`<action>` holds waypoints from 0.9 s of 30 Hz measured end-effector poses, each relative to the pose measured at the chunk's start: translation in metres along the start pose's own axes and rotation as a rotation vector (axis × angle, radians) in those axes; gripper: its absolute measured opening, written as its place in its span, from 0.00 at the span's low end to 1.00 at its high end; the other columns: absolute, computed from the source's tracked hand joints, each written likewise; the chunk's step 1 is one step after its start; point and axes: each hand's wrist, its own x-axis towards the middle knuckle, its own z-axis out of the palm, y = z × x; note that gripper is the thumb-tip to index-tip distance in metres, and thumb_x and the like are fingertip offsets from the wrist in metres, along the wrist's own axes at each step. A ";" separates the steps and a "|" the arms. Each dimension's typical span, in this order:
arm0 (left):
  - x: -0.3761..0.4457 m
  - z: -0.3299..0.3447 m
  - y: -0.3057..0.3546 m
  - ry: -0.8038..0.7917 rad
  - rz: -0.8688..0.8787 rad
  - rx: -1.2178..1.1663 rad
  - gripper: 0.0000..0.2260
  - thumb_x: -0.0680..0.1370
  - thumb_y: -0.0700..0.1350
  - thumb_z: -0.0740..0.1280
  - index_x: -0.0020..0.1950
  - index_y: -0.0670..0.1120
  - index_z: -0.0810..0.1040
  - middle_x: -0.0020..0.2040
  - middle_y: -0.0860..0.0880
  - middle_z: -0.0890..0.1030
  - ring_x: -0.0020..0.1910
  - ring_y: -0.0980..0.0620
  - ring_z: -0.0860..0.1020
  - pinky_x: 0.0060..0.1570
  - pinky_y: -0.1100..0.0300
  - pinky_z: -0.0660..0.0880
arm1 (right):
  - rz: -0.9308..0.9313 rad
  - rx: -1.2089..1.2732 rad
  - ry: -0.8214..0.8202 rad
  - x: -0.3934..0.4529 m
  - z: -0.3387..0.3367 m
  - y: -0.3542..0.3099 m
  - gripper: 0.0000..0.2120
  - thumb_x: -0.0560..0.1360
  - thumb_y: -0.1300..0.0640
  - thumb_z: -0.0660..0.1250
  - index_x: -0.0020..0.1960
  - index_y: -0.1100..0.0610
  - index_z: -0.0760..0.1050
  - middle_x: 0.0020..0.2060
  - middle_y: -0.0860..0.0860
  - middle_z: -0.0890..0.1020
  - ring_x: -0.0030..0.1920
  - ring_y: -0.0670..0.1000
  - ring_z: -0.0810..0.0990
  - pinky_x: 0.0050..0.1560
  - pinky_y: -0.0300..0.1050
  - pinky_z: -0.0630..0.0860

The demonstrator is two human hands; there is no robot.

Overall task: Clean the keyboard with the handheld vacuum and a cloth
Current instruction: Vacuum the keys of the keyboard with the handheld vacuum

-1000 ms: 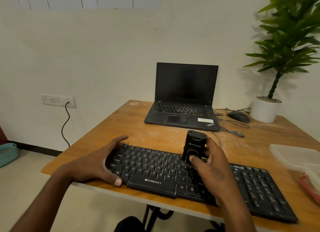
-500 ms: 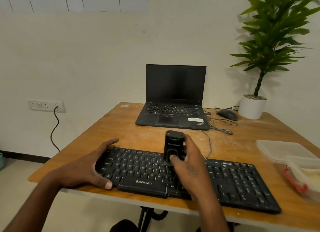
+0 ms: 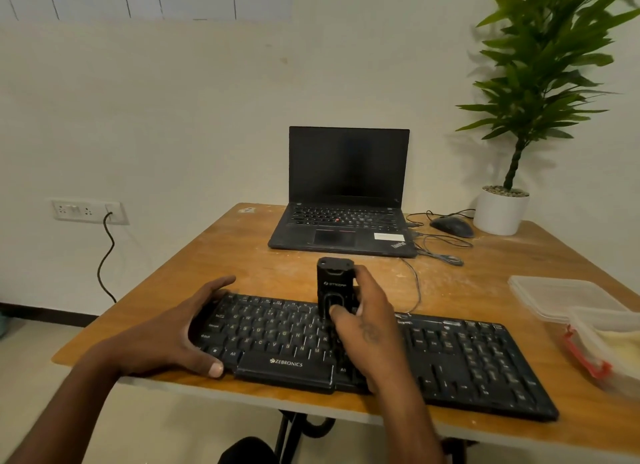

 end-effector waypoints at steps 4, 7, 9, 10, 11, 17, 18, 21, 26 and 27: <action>0.001 0.000 0.000 0.001 -0.001 -0.002 0.58 0.59 0.61 0.86 0.77 0.79 0.50 0.76 0.64 0.64 0.69 0.70 0.71 0.62 0.68 0.74 | 0.062 0.079 0.059 -0.005 -0.024 0.008 0.26 0.78 0.69 0.65 0.61 0.38 0.70 0.57 0.47 0.81 0.52 0.50 0.84 0.51 0.58 0.84; 0.002 0.001 -0.001 0.001 0.005 0.005 0.59 0.59 0.61 0.86 0.77 0.79 0.50 0.76 0.64 0.65 0.69 0.69 0.71 0.62 0.68 0.74 | 0.087 0.110 0.131 -0.012 -0.046 0.014 0.28 0.78 0.67 0.66 0.67 0.38 0.71 0.64 0.47 0.78 0.63 0.52 0.79 0.60 0.62 0.80; 0.002 0.000 -0.001 0.001 0.014 0.006 0.59 0.59 0.61 0.86 0.77 0.78 0.50 0.76 0.65 0.65 0.69 0.69 0.71 0.62 0.69 0.73 | 0.071 0.103 0.156 -0.013 -0.052 0.015 0.28 0.78 0.68 0.66 0.67 0.39 0.71 0.61 0.44 0.79 0.63 0.50 0.78 0.62 0.61 0.79; 0.003 -0.001 -0.001 0.001 0.016 0.005 0.59 0.59 0.61 0.86 0.77 0.78 0.50 0.76 0.64 0.65 0.69 0.69 0.71 0.62 0.68 0.73 | 0.065 0.100 0.165 -0.012 -0.052 0.015 0.28 0.77 0.68 0.66 0.67 0.41 0.71 0.59 0.43 0.79 0.61 0.49 0.79 0.62 0.60 0.79; 0.002 -0.001 -0.001 0.001 0.015 0.006 0.59 0.59 0.61 0.86 0.77 0.78 0.50 0.76 0.64 0.65 0.69 0.69 0.71 0.62 0.68 0.73 | 0.062 0.100 0.163 -0.011 -0.050 0.014 0.27 0.77 0.69 0.65 0.67 0.42 0.71 0.58 0.42 0.80 0.60 0.48 0.80 0.61 0.60 0.80; 0.004 0.000 -0.002 -0.002 0.018 -0.017 0.59 0.57 0.62 0.86 0.76 0.79 0.51 0.76 0.64 0.66 0.68 0.69 0.72 0.61 0.68 0.74 | 0.014 0.012 0.050 0.003 -0.008 0.004 0.24 0.76 0.69 0.64 0.63 0.44 0.71 0.49 0.45 0.82 0.46 0.47 0.82 0.41 0.44 0.81; 0.004 0.000 -0.003 -0.003 0.021 -0.027 0.59 0.57 0.62 0.86 0.76 0.79 0.51 0.76 0.63 0.66 0.68 0.68 0.72 0.62 0.66 0.75 | 0.009 0.004 0.033 0.004 -0.003 0.002 0.24 0.76 0.69 0.64 0.63 0.44 0.71 0.48 0.45 0.81 0.46 0.46 0.82 0.41 0.43 0.81; 0.006 0.000 -0.004 -0.010 0.031 -0.051 0.60 0.55 0.62 0.87 0.76 0.78 0.52 0.76 0.62 0.67 0.69 0.66 0.74 0.64 0.61 0.76 | 0.019 0.024 0.013 0.003 -0.005 0.002 0.23 0.77 0.69 0.64 0.60 0.41 0.72 0.49 0.43 0.81 0.47 0.47 0.83 0.44 0.46 0.83; 0.002 -0.001 -0.007 0.001 0.019 -0.033 0.60 0.55 0.64 0.87 0.76 0.79 0.52 0.75 0.63 0.67 0.69 0.65 0.74 0.66 0.59 0.75 | 0.091 0.099 0.159 -0.010 -0.047 0.010 0.26 0.78 0.68 0.65 0.65 0.41 0.71 0.57 0.44 0.79 0.53 0.49 0.82 0.47 0.48 0.82; 0.002 -0.001 -0.006 0.002 0.018 -0.027 0.60 0.55 0.64 0.87 0.76 0.79 0.52 0.76 0.63 0.67 0.69 0.65 0.73 0.66 0.59 0.75 | 0.098 0.081 0.193 -0.013 -0.056 0.013 0.26 0.78 0.68 0.65 0.67 0.42 0.71 0.58 0.45 0.79 0.54 0.50 0.81 0.50 0.52 0.83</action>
